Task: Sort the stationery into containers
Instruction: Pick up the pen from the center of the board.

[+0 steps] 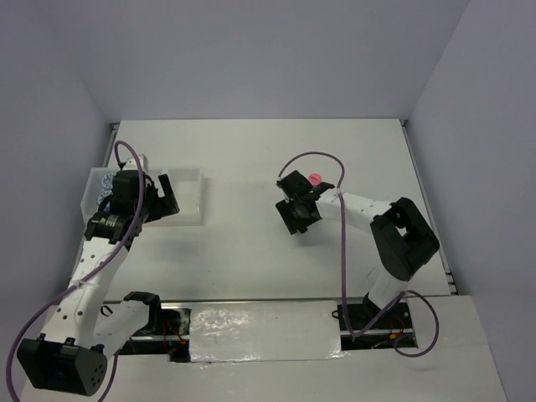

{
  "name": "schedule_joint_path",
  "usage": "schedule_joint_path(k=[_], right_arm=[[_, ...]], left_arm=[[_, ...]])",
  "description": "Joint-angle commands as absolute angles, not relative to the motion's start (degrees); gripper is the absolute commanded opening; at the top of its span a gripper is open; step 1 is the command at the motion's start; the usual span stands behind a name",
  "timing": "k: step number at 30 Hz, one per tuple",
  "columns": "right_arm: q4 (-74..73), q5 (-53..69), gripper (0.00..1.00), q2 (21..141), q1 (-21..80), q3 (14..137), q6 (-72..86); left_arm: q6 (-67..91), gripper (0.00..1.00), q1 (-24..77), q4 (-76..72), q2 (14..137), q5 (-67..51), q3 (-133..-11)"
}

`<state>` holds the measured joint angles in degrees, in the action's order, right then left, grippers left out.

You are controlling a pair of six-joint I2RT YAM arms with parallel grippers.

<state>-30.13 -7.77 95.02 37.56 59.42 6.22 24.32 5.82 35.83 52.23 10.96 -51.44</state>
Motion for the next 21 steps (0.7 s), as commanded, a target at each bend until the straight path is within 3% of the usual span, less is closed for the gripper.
schedule_joint_path(k=[1, 8, 13, 15, 17, 21], right_arm=[[-27.34, -7.91, 0.64, 97.46, 37.0, 62.49, 3.69], [-26.19, -3.96, 0.46, 101.86, 35.6, 63.46, 2.81], [-26.19, -2.99, 0.39, 104.23, 35.59, 63.63, 3.34], [-26.37, -2.11, 0.3, 104.68, 35.59, 64.07, 3.34], [-26.54, -0.36, 0.22, 104.5, 35.68, 64.16, 3.78], [-25.23, 3.59, 0.18, 97.86, 37.7, 62.85, 6.5]], left_arm=[[24.35, 0.99, 6.59, 33.22, 50.72, 9.67, -51.5], [24.26, 0.99, 7.12, 33.75, 51.94, 9.4, -51.86], [24.26, 0.99, 7.47, 33.49, 51.42, 9.4, -51.5], [24.35, 0.99, 7.73, 33.57, 51.5, 9.4, -51.59], [24.43, 0.99, 8.0, 33.57, 51.68, 9.14, -51.59], [25.31, 0.99, 8.61, 33.22, 51.68, 5.55, -52.03]])
